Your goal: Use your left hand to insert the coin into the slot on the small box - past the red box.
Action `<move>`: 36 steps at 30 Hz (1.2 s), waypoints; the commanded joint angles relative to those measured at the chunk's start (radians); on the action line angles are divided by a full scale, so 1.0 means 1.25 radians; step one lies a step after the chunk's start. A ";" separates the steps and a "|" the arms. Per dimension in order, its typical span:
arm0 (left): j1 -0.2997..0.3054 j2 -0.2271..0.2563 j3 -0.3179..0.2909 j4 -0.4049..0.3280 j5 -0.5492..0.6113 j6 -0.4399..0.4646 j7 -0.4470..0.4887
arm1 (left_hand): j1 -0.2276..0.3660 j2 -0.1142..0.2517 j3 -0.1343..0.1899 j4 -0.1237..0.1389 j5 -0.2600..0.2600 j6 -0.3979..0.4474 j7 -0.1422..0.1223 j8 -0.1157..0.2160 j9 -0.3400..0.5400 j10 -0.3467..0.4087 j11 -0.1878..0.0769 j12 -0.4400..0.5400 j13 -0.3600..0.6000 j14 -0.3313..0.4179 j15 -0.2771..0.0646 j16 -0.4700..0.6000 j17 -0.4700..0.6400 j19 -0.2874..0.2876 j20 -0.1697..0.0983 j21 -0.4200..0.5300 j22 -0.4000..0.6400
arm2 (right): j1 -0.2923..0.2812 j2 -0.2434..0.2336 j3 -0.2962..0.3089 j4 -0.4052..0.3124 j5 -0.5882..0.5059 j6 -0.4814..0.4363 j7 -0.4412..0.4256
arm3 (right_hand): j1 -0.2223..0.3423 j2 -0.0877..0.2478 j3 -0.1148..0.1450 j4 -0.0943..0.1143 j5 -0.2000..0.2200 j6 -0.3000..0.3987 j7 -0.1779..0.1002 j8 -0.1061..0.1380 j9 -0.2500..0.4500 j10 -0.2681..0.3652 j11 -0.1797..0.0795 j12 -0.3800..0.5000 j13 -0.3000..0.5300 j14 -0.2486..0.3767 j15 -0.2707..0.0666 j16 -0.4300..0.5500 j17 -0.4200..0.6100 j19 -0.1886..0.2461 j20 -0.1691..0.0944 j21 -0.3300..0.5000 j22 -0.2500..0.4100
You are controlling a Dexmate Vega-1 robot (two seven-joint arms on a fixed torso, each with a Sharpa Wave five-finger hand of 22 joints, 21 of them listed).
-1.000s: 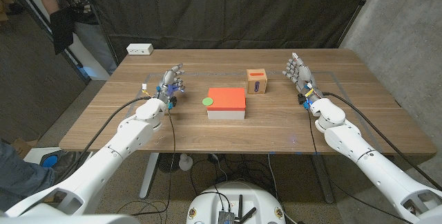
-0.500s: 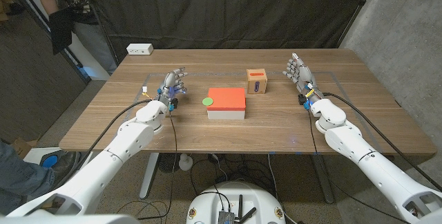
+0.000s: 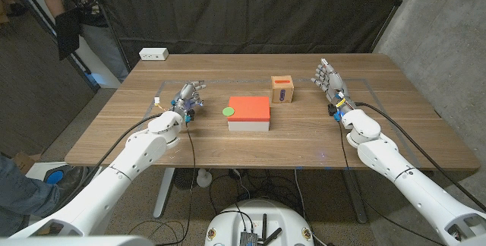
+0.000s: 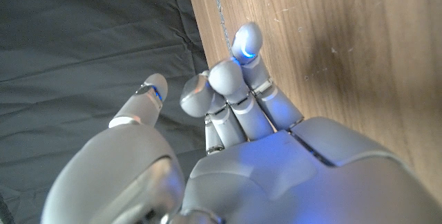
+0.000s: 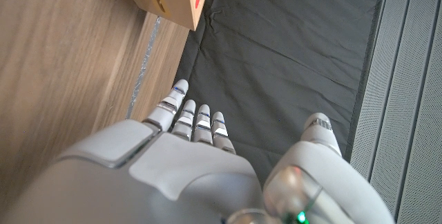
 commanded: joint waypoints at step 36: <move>0.088 0.147 -0.077 -0.175 -0.168 0.194 0.053 | 0.067 0.030 -0.022 0.017 0.017 0.044 -0.009 0.039 0.022 -0.003 -0.005 0.153 -0.100 -0.001 0.004 0.108 0.049 -0.043 0.000 0.211 0.244 | -0.054 -0.028 0.020 -0.087 -0.017 -0.001 -0.031 | 0.023 0.002 0.007 -0.001 -0.001 0.005 0.023 0.001 0.004 0.007 0.006 0.003 -0.009 0.006 -0.001 0.007 -0.008 0.011 0.001 0.000 0.005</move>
